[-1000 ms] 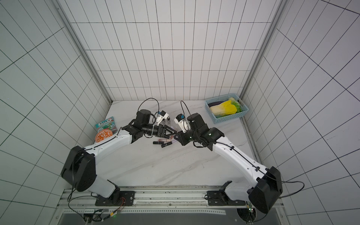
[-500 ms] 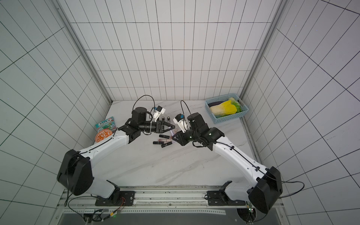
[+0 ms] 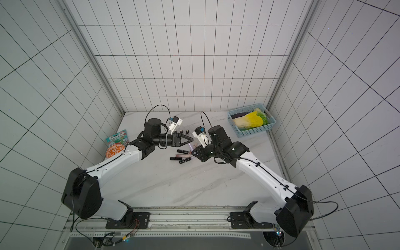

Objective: Arrange the lipsticks in the organizer
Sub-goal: Pick up the lipstick at the center of the board, then place the lipstick in the storage box.

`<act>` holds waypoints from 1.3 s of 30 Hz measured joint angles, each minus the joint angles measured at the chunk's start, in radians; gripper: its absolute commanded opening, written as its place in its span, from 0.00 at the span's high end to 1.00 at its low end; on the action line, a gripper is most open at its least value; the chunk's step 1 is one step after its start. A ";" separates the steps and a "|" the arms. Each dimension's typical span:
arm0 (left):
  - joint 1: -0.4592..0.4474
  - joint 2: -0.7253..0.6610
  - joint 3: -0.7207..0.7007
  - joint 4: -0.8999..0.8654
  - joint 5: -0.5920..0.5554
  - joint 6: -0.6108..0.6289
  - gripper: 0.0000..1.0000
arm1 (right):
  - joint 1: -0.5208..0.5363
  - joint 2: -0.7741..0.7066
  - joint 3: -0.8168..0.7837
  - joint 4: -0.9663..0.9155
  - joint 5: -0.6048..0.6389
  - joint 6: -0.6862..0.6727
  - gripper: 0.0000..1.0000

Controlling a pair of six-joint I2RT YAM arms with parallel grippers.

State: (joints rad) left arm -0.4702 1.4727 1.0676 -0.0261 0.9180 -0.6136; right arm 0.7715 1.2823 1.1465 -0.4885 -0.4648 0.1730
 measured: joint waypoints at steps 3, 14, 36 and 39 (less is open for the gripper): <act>0.000 0.000 0.000 -0.018 0.002 0.009 0.54 | -0.008 0.000 0.000 0.000 0.002 0.000 0.88; 0.000 -0.010 0.000 -0.045 0.012 0.024 0.89 | -0.020 -0.002 0.000 -0.001 0.001 0.000 0.88; -0.020 0.102 0.207 -0.193 -0.549 0.377 0.97 | -0.128 -0.129 -0.167 0.117 0.098 0.045 0.01; -0.019 0.169 0.210 -0.135 -0.612 0.420 0.97 | -0.135 -0.129 -0.200 0.136 0.122 0.045 0.01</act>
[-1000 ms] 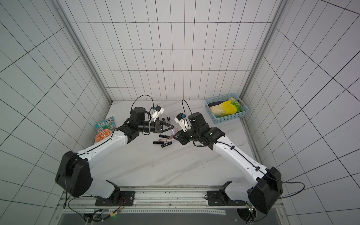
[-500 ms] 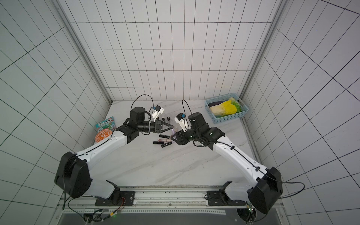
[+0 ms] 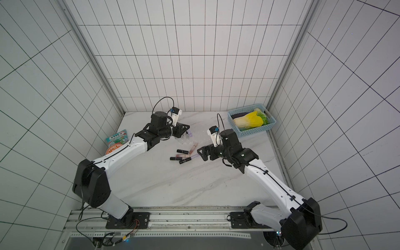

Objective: Arrange the lipsticks in the organizer
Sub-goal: Place the lipstick in the storage box.

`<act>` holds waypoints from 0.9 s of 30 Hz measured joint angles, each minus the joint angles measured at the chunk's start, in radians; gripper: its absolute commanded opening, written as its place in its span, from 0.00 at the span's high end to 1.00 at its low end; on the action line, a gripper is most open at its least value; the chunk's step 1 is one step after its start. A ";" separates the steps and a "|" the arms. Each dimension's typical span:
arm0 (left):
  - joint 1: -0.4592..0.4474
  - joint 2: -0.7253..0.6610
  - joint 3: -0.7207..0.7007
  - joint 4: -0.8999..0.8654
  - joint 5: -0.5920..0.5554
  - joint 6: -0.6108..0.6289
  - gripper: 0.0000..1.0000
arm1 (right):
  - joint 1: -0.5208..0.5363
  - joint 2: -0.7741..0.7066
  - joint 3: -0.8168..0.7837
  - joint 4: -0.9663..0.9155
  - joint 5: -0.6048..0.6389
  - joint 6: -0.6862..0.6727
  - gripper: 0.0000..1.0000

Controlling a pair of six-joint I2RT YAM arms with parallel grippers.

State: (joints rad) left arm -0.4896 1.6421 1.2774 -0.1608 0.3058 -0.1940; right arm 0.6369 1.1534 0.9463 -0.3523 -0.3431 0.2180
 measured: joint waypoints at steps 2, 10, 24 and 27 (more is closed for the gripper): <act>0.001 0.060 0.016 0.019 -0.030 0.025 0.97 | -0.005 -0.001 -0.022 0.006 0.013 0.000 0.01; 0.002 0.212 0.056 0.127 -0.086 0.076 0.97 | -0.042 -0.033 -0.084 0.024 0.030 -0.004 0.01; 0.019 0.306 0.120 0.224 -0.108 0.082 0.97 | -0.083 -0.067 -0.140 0.034 0.004 -0.005 0.01; 0.022 0.334 0.127 0.238 -0.103 0.080 0.97 | -0.088 -0.067 -0.142 0.035 -0.004 -0.005 0.01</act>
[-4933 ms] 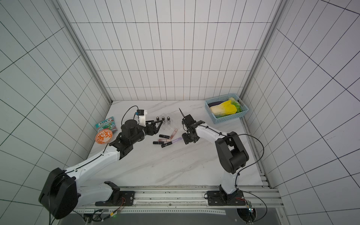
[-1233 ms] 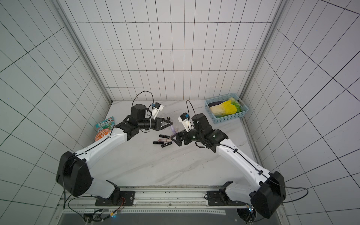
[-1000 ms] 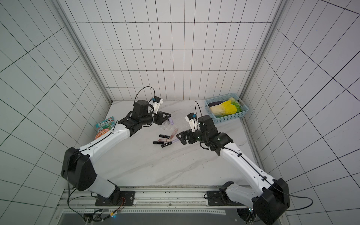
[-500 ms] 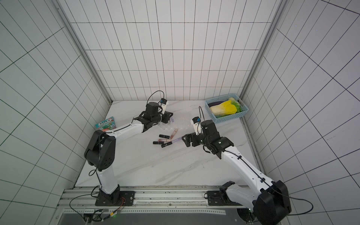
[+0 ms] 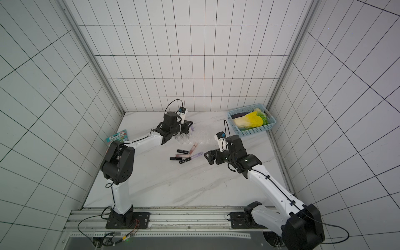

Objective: Arrange the lipsticks in the organizer
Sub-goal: Place the lipstick in the storage box.

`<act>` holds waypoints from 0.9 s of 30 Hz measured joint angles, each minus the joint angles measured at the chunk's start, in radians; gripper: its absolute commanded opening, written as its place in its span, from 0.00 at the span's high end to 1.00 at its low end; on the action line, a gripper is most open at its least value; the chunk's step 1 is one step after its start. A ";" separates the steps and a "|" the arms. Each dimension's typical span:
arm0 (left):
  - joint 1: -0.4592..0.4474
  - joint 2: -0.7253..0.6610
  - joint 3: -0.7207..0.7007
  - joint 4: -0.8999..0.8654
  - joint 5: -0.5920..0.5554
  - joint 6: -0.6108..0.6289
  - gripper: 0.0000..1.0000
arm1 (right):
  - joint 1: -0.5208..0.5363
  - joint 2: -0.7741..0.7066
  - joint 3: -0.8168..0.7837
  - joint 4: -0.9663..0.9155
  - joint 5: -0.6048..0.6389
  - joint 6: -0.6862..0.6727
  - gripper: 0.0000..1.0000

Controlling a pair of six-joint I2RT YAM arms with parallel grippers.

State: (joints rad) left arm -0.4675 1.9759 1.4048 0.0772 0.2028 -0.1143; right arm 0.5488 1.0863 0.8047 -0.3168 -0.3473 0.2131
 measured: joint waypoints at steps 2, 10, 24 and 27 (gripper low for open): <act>0.001 0.018 0.000 0.002 0.004 -0.002 0.97 | -0.002 0.000 0.000 0.002 -0.005 0.000 0.01; 0.011 0.047 0.000 0.019 0.016 -0.009 0.97 | -0.010 -0.001 -0.001 0.005 -0.027 0.000 0.01; 0.009 0.083 0.001 0.039 0.006 0.008 0.73 | -0.013 -0.008 -0.007 0.006 -0.046 0.000 0.01; 0.002 0.082 0.001 0.040 0.004 0.020 0.58 | -0.013 -0.003 -0.006 0.006 -0.049 -0.003 0.03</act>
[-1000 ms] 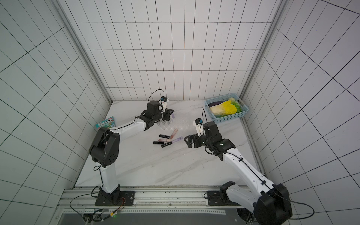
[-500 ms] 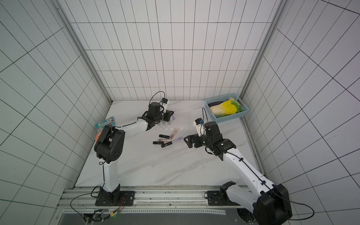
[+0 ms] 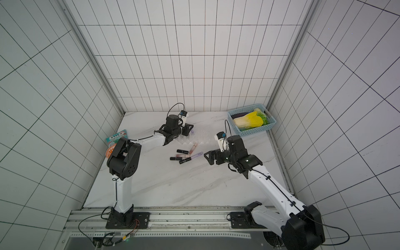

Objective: Arrange the lipsticks in the organizer
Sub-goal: Place the lipstick in the storage box, then pick up the lipstick at the center of the board.

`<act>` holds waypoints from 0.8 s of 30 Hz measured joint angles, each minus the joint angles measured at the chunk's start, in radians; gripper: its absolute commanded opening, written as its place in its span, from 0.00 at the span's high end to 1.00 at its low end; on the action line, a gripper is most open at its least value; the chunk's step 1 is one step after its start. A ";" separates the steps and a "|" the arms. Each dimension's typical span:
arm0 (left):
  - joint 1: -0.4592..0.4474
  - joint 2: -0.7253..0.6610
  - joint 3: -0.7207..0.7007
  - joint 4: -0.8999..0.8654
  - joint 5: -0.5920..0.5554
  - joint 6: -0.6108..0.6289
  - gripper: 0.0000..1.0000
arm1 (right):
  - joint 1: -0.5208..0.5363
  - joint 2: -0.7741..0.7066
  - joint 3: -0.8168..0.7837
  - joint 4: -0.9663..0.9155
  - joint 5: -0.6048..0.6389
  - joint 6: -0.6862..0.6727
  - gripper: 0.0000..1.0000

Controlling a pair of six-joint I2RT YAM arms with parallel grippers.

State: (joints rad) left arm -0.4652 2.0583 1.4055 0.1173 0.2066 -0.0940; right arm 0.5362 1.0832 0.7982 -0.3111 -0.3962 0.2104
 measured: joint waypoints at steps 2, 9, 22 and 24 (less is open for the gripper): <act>-0.010 -0.005 -0.003 0.006 0.001 0.008 0.47 | 0.000 0.020 0.005 -0.006 0.005 -0.010 0.06; -0.055 -0.141 -0.077 0.021 -0.016 0.000 0.38 | 0.012 0.211 0.112 -0.081 0.051 -0.050 0.11; 0.203 -0.763 -0.563 -0.011 -0.111 -0.339 0.39 | 0.126 0.589 0.383 -0.208 0.127 -0.225 0.14; 0.222 -0.840 -0.698 0.029 -0.094 -0.383 0.40 | 0.140 0.631 0.394 -0.220 0.126 -0.243 0.13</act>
State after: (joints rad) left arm -0.2432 1.2186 0.7071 0.1459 0.1127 -0.4774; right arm 0.6765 1.7145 1.1919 -0.5316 -0.2699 -0.0330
